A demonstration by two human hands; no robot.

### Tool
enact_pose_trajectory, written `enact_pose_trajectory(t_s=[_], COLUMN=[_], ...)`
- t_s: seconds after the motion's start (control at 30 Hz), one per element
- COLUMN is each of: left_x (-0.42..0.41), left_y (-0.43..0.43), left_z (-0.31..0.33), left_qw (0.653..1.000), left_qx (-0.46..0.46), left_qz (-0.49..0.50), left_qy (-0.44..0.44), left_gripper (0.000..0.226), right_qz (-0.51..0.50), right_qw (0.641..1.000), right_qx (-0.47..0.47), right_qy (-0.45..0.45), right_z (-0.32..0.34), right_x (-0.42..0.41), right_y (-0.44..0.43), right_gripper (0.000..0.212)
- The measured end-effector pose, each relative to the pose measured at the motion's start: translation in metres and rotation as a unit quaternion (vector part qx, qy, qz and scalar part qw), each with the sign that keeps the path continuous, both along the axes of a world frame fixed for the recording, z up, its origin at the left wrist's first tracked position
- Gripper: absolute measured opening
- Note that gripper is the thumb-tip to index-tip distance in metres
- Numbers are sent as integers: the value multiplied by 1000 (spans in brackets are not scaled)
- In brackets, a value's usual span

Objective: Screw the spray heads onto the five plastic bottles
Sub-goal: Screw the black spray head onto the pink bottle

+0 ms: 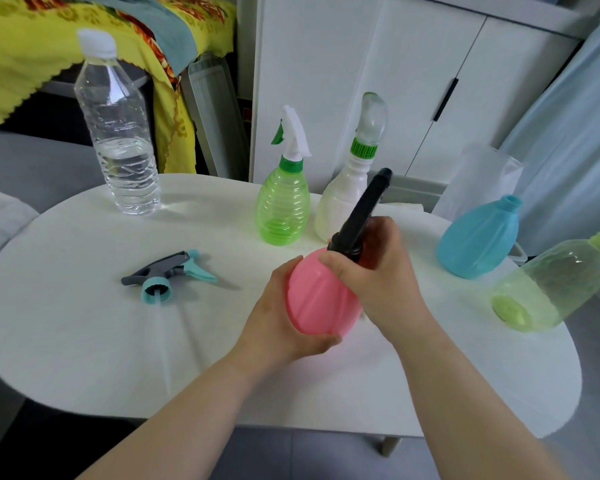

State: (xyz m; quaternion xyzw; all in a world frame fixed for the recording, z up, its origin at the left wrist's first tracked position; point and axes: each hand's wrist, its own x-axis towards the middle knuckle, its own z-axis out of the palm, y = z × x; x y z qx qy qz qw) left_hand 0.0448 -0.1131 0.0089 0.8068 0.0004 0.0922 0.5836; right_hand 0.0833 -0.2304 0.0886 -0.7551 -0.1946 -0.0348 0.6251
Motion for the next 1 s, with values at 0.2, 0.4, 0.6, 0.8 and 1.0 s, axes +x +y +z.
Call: enact_pose_trajectory(t_s=[0.2, 0.4, 0.6, 0.8, 1.0], left_x=[0, -1, -1, 1, 2], left_y=[0, -1, -1, 1, 3], left_z=[3, 4, 3, 2, 0], left_qw=[1000, 1000, 1000, 1000, 1000], left_qx=[-7, -1, -5, -11, -17], left_qz=[-2, 9, 4, 1, -9], left_qy=[4, 10, 1, -2, -3], left_gripper=[87, 95, 90, 88, 88], right_qz=[73, -4, -64, -36, 40], right_qw=[997, 998, 997, 994, 995], right_qx=[-10, 65, 37, -62, -3], right_qy=[30, 21, 18, 81, 90], right_z=[-7, -11, -14, -10, -17], right_x=[-6, -5, -7, -6, -10], right_y=[-8, 0, 10, 10, -1], right_gripper=[28, 29, 24, 12, 19])
